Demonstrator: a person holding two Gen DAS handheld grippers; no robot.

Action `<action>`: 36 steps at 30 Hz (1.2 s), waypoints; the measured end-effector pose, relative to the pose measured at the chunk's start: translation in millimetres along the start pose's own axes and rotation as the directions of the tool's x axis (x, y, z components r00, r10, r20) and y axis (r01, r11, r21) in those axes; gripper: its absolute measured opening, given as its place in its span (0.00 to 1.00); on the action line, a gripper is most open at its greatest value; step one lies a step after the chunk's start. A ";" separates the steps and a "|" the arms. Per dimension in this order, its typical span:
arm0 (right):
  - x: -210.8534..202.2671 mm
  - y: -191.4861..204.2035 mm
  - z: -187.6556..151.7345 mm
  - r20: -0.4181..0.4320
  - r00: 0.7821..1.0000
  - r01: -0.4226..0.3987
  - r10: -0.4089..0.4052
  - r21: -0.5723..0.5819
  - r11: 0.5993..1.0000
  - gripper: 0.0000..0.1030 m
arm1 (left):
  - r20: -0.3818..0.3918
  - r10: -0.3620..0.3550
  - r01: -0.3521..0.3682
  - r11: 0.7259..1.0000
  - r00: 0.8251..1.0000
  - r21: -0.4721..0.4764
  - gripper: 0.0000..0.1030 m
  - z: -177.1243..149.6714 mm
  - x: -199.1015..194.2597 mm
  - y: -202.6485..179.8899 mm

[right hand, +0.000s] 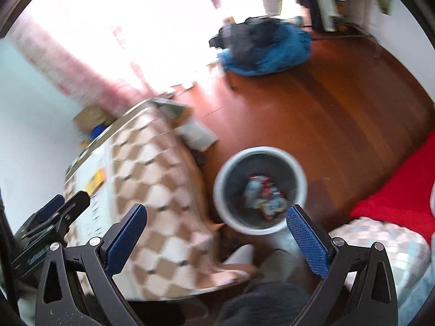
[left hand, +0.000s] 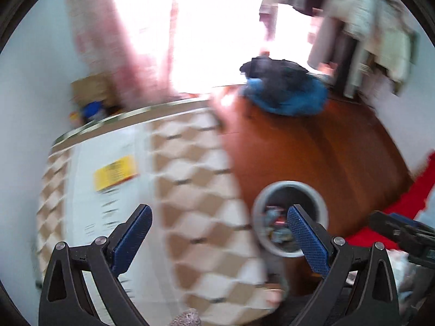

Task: Collect trash
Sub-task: 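Move both open tools back toward the table, then grasp the yellow cigarette box with the left tool while the right tool grasps the clear cup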

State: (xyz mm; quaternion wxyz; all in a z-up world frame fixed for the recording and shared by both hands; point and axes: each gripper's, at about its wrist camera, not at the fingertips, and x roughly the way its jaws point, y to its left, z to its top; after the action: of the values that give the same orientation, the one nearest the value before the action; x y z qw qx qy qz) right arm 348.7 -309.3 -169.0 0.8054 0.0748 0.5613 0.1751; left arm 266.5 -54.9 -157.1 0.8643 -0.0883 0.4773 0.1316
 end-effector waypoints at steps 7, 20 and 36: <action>95.1 161.1 13.7 -0.137 0.989 -0.093 0.061 -0.238 0.967 1.00 | -0.150 0.210 -0.238 0.949 0.966 -0.206 0.99 -44.4 54.1 173.3; 317.1 352.5 111.8 -0.258 0.966 -0.117 0.012 -0.396 0.911 0.77 | -0.314 0.171 -0.271 0.912 0.934 -0.309 0.99 -57.7 160.8 308.4; 323.0 319.3 112.8 -0.217 0.976 -0.093 0.003 -0.407 0.908 0.45 | -0.135 0.236 -0.195 0.944 0.962 0.265 1.00 -0.3 159.2 226.5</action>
State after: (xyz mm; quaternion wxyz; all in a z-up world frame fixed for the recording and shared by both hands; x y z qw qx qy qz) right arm 490.1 113.7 -310.8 0.7340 -0.1031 0.5915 0.3173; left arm 276.8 183.0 -298.5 0.8062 0.0635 0.5670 0.1567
